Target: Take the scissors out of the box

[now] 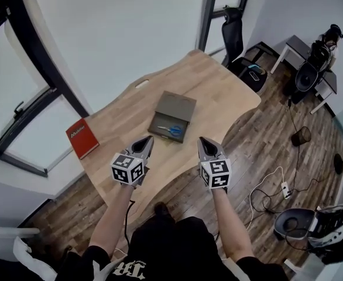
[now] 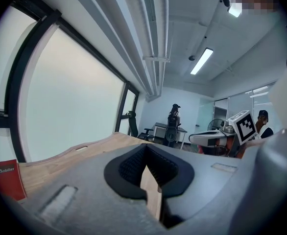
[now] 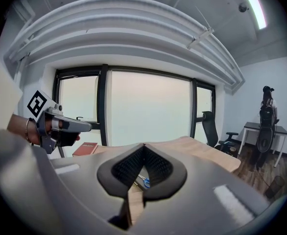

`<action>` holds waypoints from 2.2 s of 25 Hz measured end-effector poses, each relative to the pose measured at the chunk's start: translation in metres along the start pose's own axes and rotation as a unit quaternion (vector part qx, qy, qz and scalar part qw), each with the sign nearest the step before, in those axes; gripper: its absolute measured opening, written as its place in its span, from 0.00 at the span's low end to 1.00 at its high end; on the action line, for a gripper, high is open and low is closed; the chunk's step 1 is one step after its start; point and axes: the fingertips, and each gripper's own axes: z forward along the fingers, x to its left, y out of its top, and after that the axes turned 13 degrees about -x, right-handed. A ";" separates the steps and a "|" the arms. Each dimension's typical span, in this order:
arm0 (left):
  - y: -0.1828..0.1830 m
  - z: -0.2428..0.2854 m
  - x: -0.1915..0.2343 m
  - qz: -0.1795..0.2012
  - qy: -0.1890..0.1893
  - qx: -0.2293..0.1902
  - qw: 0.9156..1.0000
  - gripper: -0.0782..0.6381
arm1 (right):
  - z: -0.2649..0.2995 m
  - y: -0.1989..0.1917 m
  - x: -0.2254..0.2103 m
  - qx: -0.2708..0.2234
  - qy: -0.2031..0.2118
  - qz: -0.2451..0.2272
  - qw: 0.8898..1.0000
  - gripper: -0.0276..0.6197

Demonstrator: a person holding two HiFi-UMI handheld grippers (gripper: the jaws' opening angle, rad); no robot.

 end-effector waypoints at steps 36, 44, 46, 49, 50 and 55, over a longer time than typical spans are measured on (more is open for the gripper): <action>-0.013 0.179 0.059 0.022 0.123 0.016 0.992 0.11 | 0.175 -0.033 -0.168 0.008 0.110 0.032 0.993 0.05; -0.013 0.178 0.077 0.023 0.162 0.012 0.986 0.11 | 0.198 -0.038 -0.164 0.014 0.143 0.035 0.989 0.05; -0.014 0.177 0.082 0.022 0.171 0.010 0.985 0.11 | 0.204 -0.040 -0.163 0.016 0.149 0.033 0.988 0.05; -0.016 0.175 0.091 0.019 0.184 0.007 0.983 0.11 | 0.213 -0.041 -0.161 0.018 0.157 0.029 0.987 0.05; -0.017 0.174 0.093 0.019 0.187 0.006 0.982 0.11 | 0.215 -0.041 -0.159 0.018 0.159 0.028 0.987 0.05; -0.016 0.167 0.104 0.019 0.200 0.001 0.980 0.11 | 0.224 -0.042 -0.148 0.020 0.172 0.025 0.985 0.05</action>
